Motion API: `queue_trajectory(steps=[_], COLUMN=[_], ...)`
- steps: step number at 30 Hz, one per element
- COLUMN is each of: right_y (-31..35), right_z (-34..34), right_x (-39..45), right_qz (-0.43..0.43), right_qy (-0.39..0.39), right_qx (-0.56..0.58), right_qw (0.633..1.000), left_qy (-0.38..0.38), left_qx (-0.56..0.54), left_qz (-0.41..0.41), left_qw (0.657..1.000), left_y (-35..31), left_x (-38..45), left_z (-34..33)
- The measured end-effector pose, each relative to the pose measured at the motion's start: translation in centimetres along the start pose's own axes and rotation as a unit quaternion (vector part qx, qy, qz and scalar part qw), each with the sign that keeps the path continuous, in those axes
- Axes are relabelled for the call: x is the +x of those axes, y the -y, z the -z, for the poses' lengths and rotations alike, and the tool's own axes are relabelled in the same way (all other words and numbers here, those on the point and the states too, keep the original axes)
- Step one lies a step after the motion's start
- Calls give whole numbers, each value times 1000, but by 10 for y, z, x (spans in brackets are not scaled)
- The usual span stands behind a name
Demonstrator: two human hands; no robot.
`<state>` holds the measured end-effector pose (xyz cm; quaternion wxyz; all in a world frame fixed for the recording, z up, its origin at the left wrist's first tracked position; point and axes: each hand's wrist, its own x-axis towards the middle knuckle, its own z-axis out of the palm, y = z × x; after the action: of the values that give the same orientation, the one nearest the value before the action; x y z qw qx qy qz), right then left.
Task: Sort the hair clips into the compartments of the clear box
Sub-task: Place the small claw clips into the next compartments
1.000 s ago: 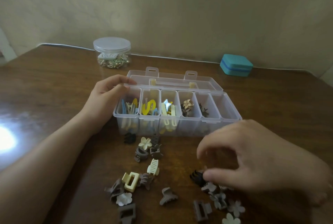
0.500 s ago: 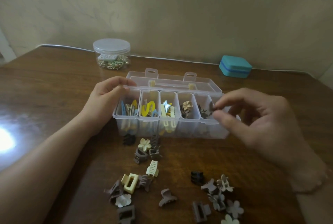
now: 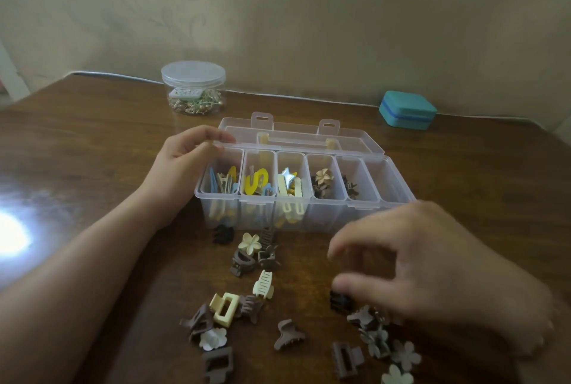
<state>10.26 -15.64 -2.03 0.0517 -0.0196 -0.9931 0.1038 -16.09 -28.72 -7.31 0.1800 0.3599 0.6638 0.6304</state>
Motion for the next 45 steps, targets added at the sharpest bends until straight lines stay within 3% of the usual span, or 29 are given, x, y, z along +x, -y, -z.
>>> queue_trajectory(steps=[4, 7, 9, 14, 18, 21, 23, 24, 26, 29, 31, 35, 38, 40, 43, 45], right_y=[3, 1, -2, -13, -19, -20, -21, -21, -21, -19, -15, -15, -19, -21, -23, -27], right_z=[-5, -1, 2, 6, 3, 8, 16, 19, 24, 21, 17, 18, 23, 24, 16, 9], right_x=[1, 2, 1, 2, 4, 1, -5, -8, -11, -11, -9, -10, -12, -9, 1, 8], right_qz=[0, -14, -40, -85, -128, -103, -62, -47, -50, -89, -90, -84, -85, -74, -83, -106], right_qy=[82, 69, 15, -280, -320, -339, -298, -233, -39, 209, 251, 245, 186, 28, -257, -331], right_qx=[-7, 37, 120, 198, 212, 197, 188, 185, 144, 50, 53, 78, 96, 132, 191, 162], right_qw=[997, 997, 992, 935, 914, 914, 934, 953, 988, 972, 962, 963, 974, 988, 944, 924], left_qy=[1, 2, 1, 3, 3, 1, 1, 1, 1, 3, 1, -3, 0, 0, -1, 0], left_qx=[6, 5, 3, 8, 10, 4, 1, 1, 1, 2, 0, -5, -13, -14, -15, -13], left_qz=[-8, -8, -6, -5, -5, -4, -6, -8, -8, -6, -7, -12, -9, -10, -10, -7], left_qw=[1000, 1000, 1000, 1000, 1000, 1000, 1000, 1000, 1000, 1000, 1000, 1000, 1000, 1000, 1000, 1000], left_y=[1, 1, 1, 2, 2, 1, 1, 1, 1, 2, 2, 1, 1, 1, 0, 0], left_x=[0, 0, 0, 1, 1, 1, 0, 0, 0, 1, 1, 1, 1, 0, 0, 0], left_z=[0, -1, 0, 1, 1, 1, 0, -1, -1, 0, 0, -2, -2, -3, -3, -2])
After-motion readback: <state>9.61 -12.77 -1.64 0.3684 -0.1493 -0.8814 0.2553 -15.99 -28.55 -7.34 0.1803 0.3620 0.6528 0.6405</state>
